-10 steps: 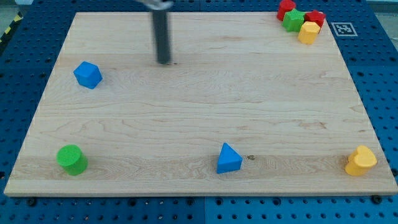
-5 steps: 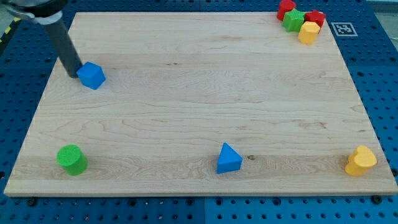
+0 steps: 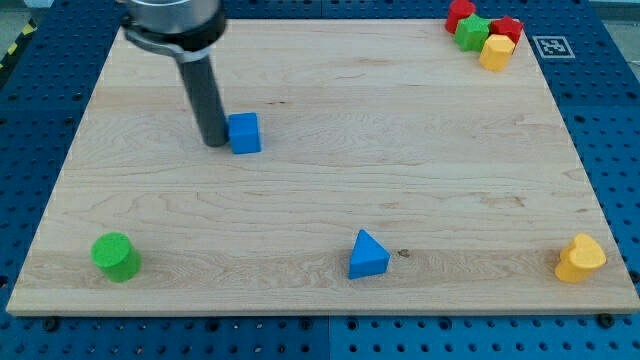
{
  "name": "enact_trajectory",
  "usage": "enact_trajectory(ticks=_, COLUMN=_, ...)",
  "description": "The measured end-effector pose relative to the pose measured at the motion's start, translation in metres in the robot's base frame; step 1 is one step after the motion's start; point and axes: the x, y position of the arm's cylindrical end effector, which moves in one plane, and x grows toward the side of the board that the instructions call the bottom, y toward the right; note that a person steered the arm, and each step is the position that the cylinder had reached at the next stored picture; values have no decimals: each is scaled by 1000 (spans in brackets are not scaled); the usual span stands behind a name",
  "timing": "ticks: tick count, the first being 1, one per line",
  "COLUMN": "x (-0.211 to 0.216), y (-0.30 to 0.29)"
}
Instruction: Place the blue cube at the center right of the board
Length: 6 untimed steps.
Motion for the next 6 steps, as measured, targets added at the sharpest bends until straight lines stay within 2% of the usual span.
enact_trajectory(ticks=3, x=0, y=142)
enact_trajectory(ticks=5, x=-4, y=259)
enact_trajectory(ticks=6, x=-3, y=290)
